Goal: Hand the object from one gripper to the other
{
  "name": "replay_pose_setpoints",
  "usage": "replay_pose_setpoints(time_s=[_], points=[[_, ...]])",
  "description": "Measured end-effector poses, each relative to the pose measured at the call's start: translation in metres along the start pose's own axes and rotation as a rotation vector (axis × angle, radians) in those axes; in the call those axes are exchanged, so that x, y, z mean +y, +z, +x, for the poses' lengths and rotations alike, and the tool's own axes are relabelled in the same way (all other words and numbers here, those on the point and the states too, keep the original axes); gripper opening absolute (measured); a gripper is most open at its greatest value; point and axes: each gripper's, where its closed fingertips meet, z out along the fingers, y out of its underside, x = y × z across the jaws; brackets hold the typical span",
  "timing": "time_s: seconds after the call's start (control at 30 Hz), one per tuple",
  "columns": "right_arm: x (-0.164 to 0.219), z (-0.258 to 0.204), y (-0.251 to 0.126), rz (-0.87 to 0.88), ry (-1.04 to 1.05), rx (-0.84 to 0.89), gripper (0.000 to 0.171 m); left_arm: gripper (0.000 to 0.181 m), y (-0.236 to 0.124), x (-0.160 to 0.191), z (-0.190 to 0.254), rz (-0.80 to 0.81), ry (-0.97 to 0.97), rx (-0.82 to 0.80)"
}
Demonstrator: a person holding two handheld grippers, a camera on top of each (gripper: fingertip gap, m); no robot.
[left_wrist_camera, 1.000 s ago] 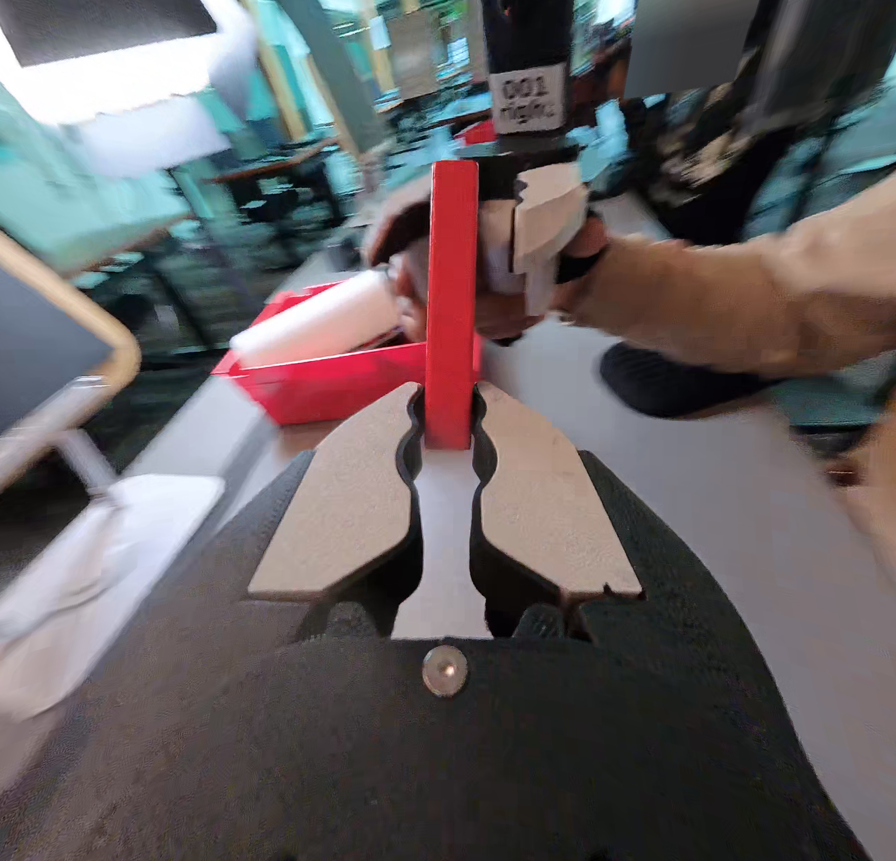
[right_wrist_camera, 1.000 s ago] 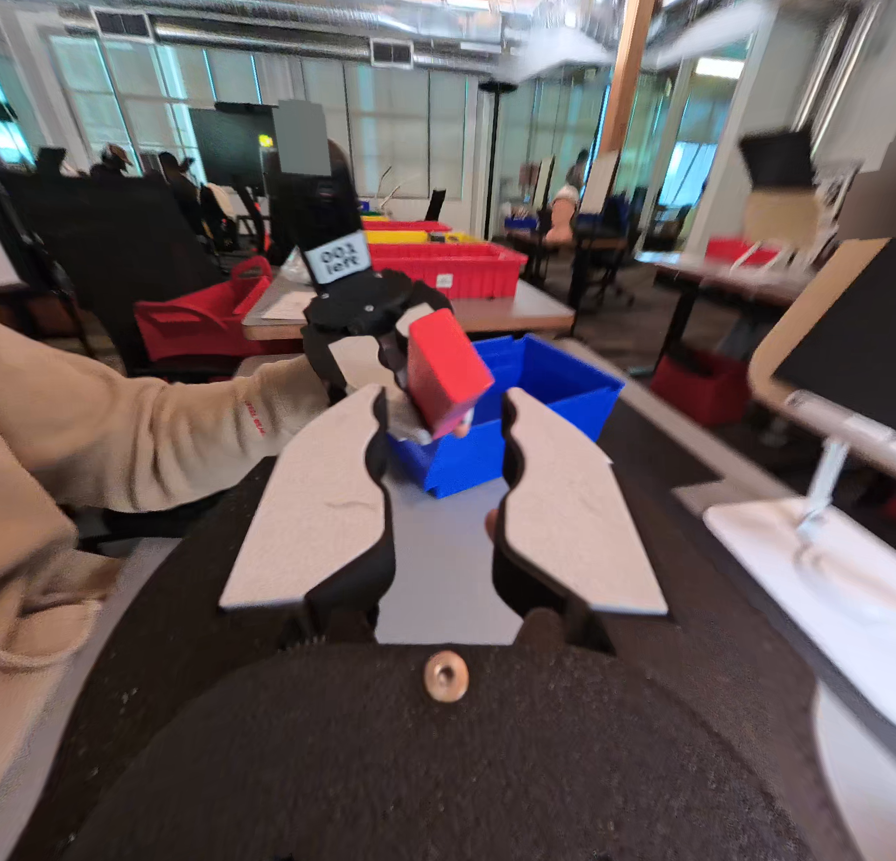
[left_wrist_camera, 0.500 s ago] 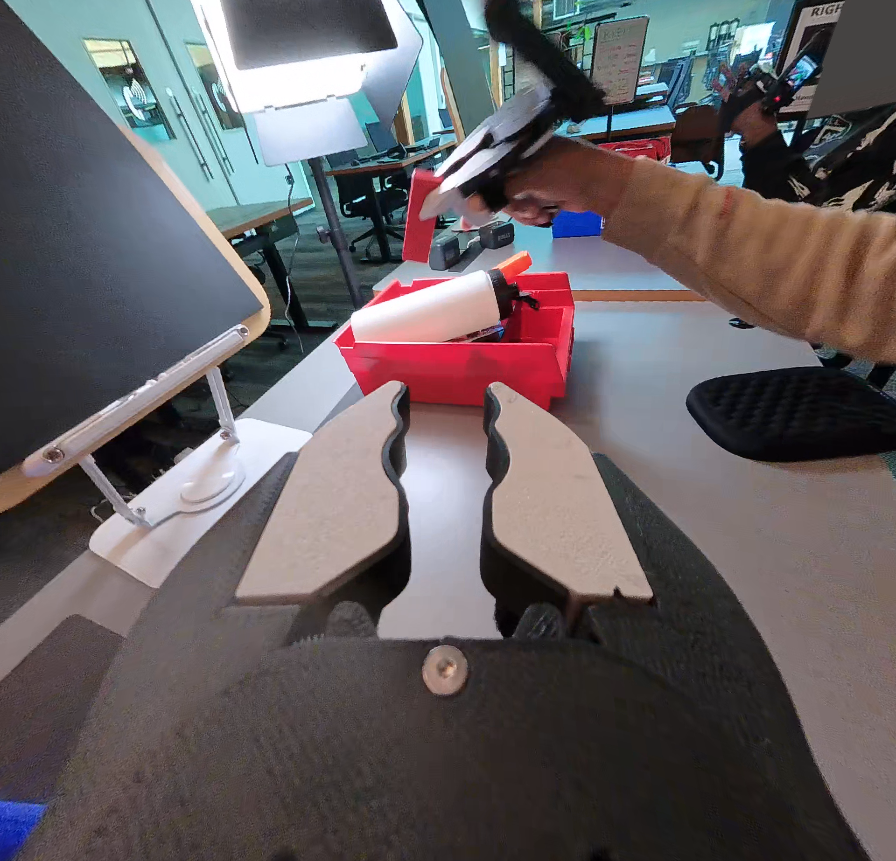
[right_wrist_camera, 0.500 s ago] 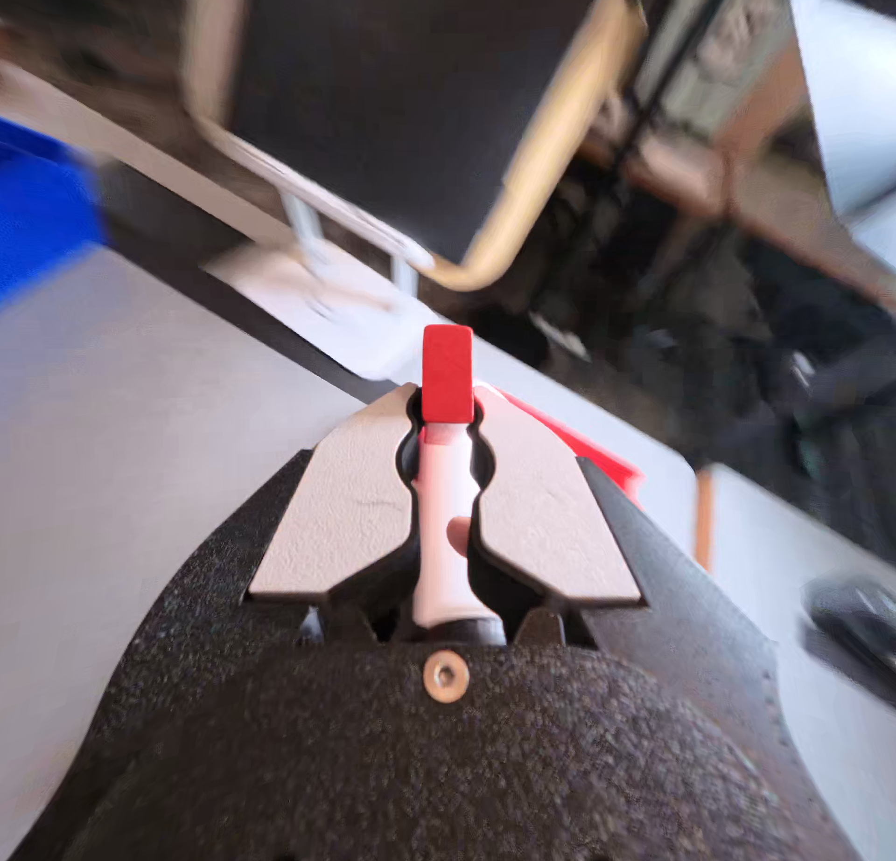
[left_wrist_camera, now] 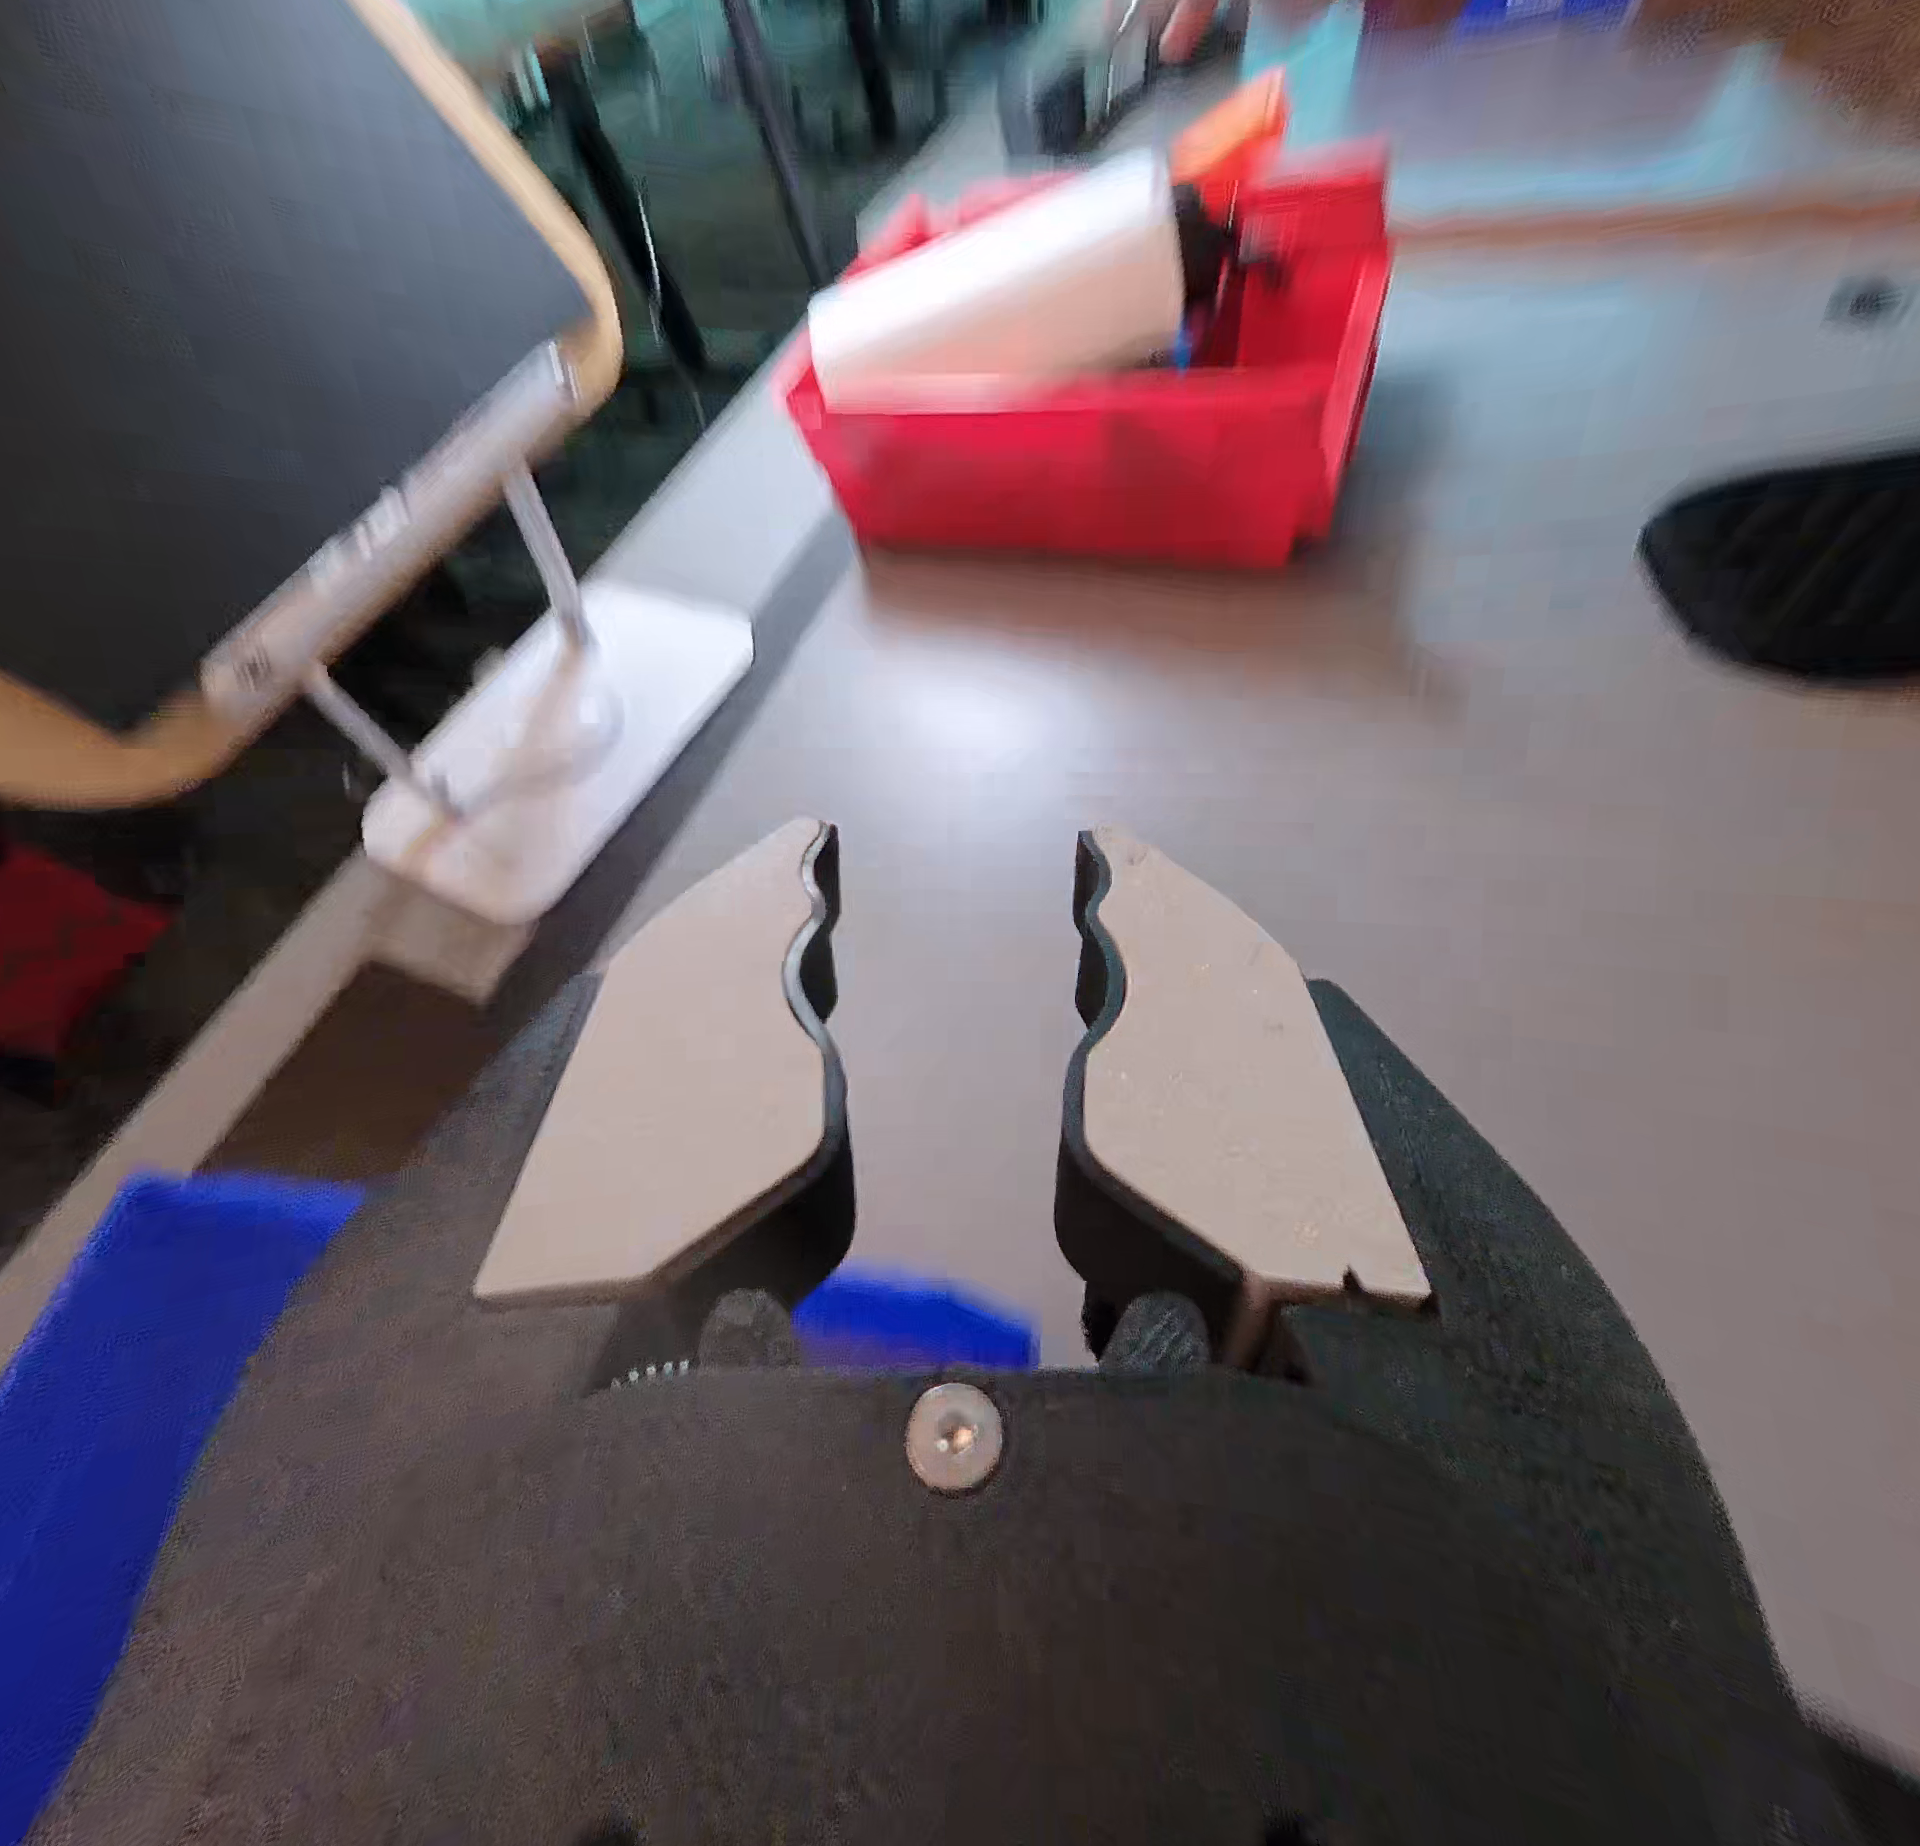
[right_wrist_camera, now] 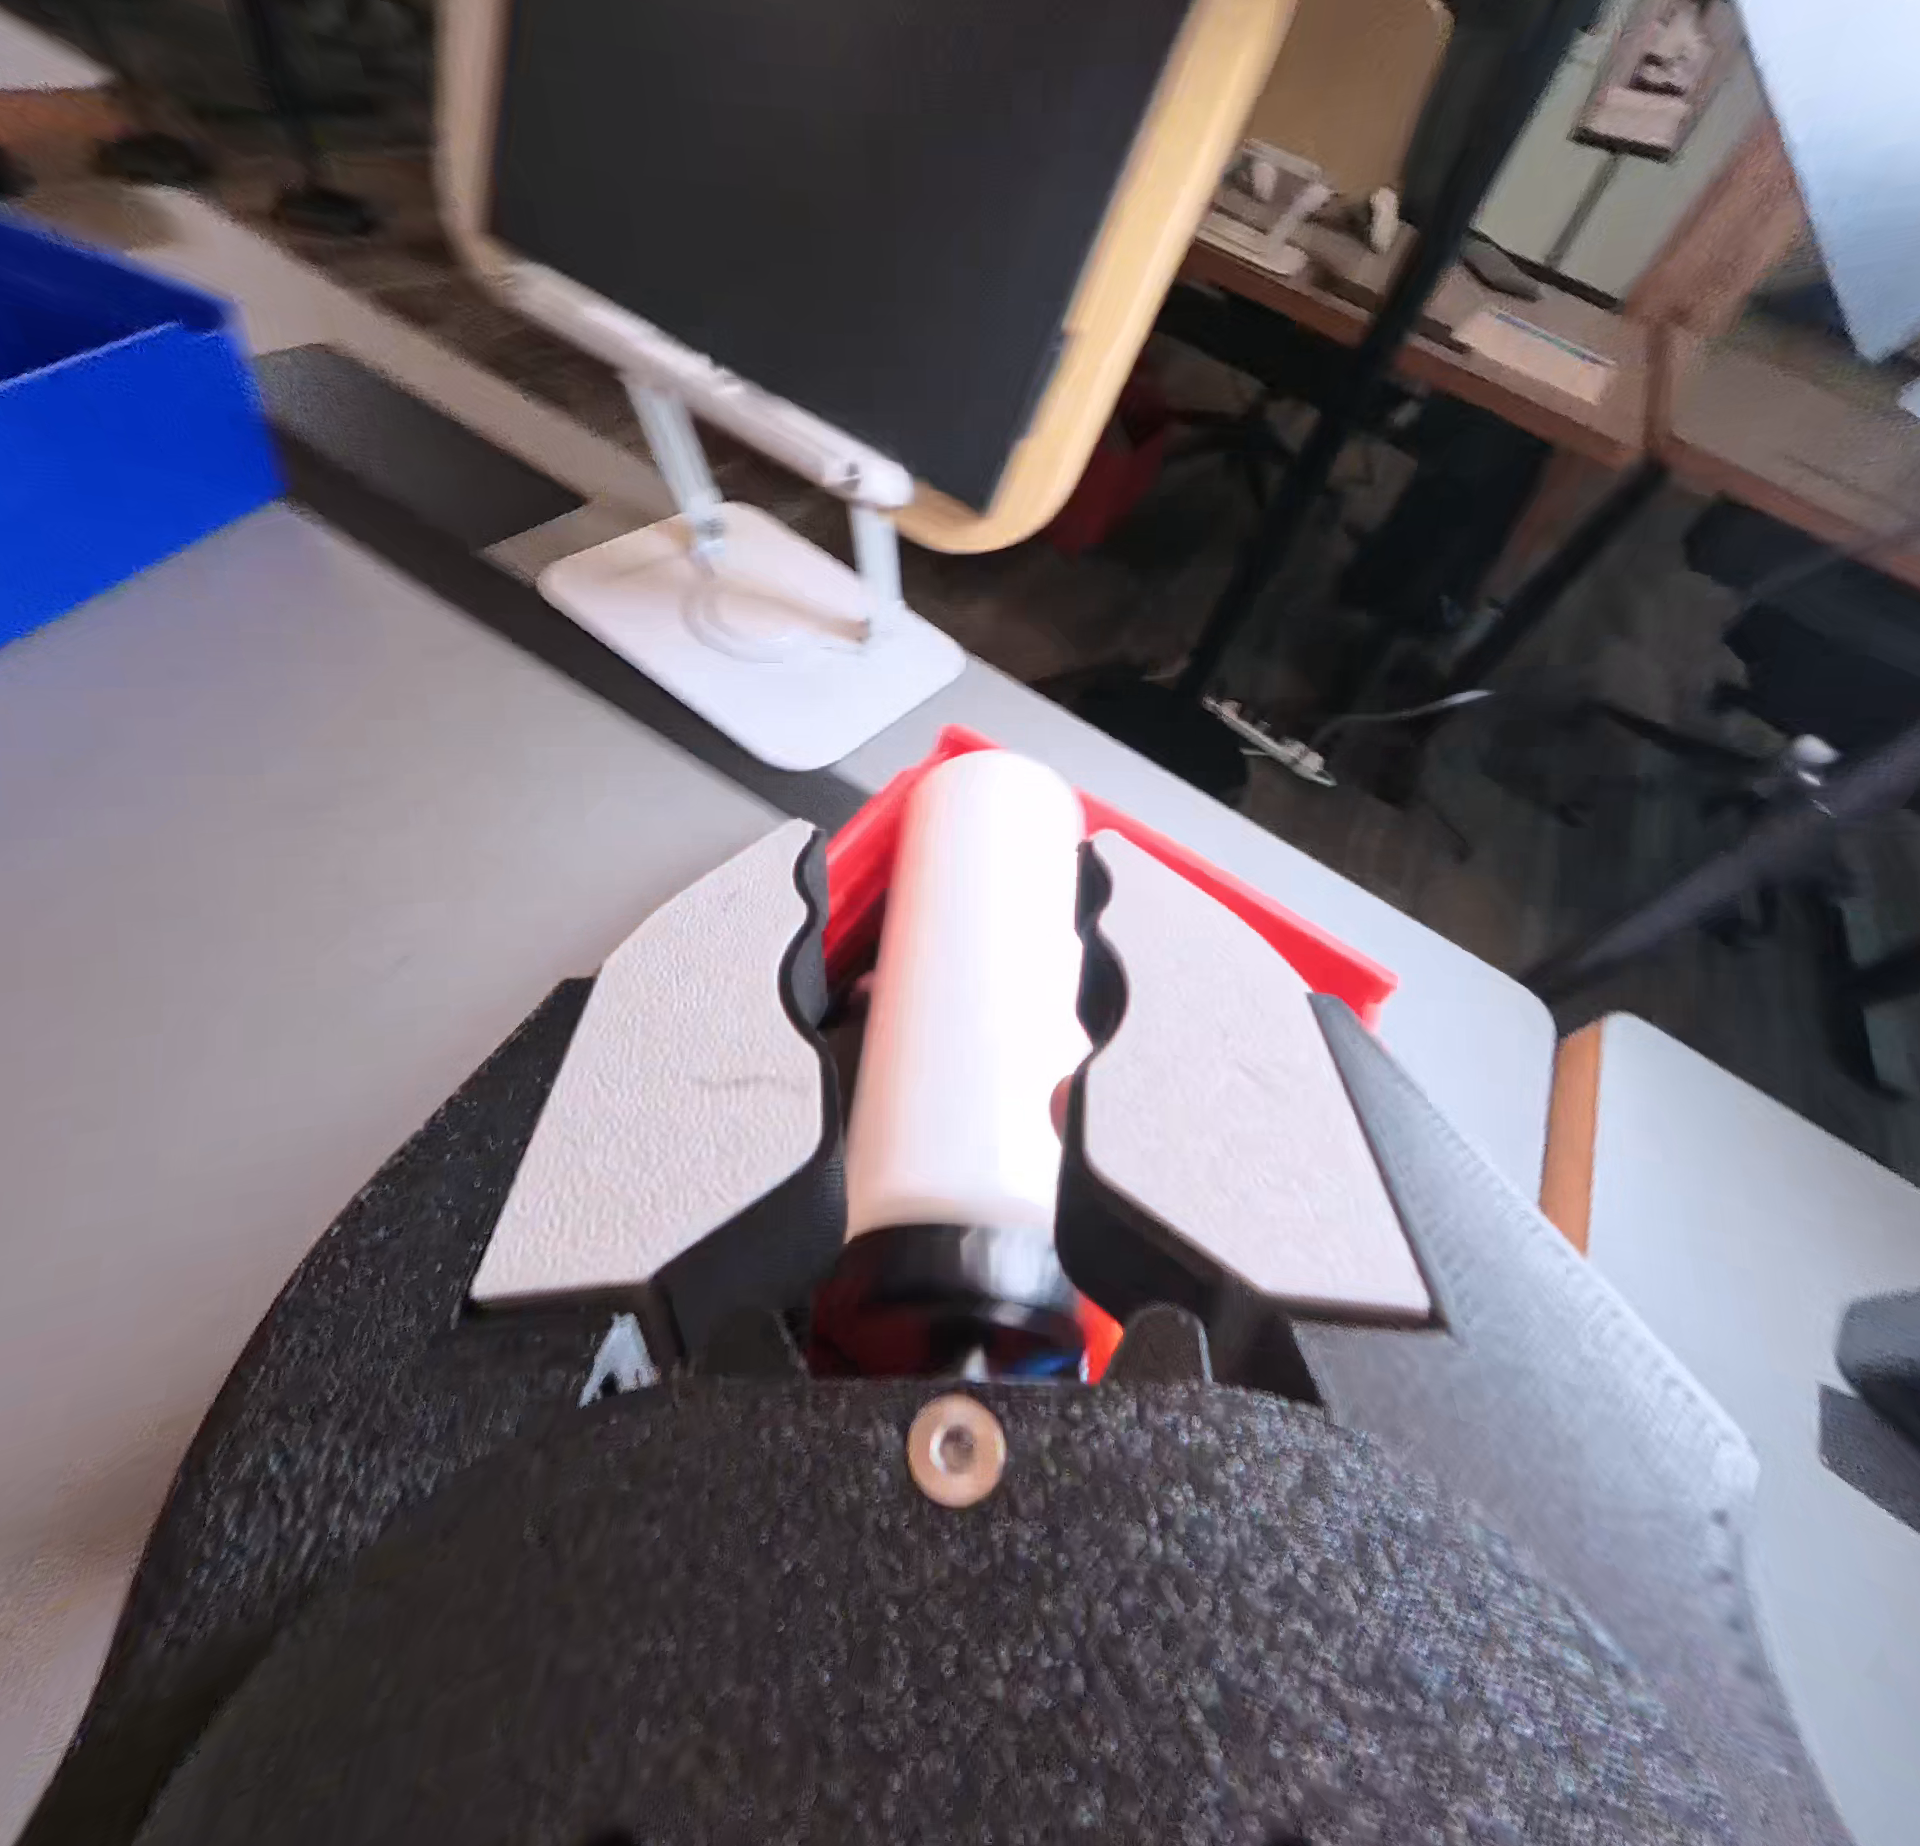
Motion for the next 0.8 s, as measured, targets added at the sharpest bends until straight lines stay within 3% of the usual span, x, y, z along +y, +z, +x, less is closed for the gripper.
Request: replay_pose_setpoints(time_s=[0.07,0.17,0.3,0.37,0.4,0.5,0.8], points=[[0.022,-0.046,-0.029,-0.080,-0.146,-0.114,0.043,0.050,-0.015,0.046,-0.001,-0.224,0.014,0.009],[0.099,-0.101,-0.068,-0.364,-0.465,-0.274,0.044,0.059,-0.053,0.130,0.004,-0.541,0.040,0.020],[0.186,-0.095,-0.079,-0.713,-0.725,-0.211,0.066,0.069,-0.081,0.221,0.007,-0.849,0.069,0.010],[0.205,-0.091,-0.065,-0.775,-0.763,-0.212,0.068,0.054,-0.076,0.247,-0.001,-0.941,0.162,-0.025],[0.212,-0.091,-0.056,-0.801,-0.774,-0.222,0.065,0.029,-0.068,0.252,-0.003,-0.946,0.206,-0.028],[0.221,-0.093,-0.025,-0.810,-0.861,-0.210,0.029,0.028,-0.033,0.238,-0.006,-0.861,0.213,-0.055],[0.176,-0.212,0.010,-0.662,-0.907,-0.241,0.032,0.030,0.080,0.179,0.023,-0.744,0.404,0.057]])
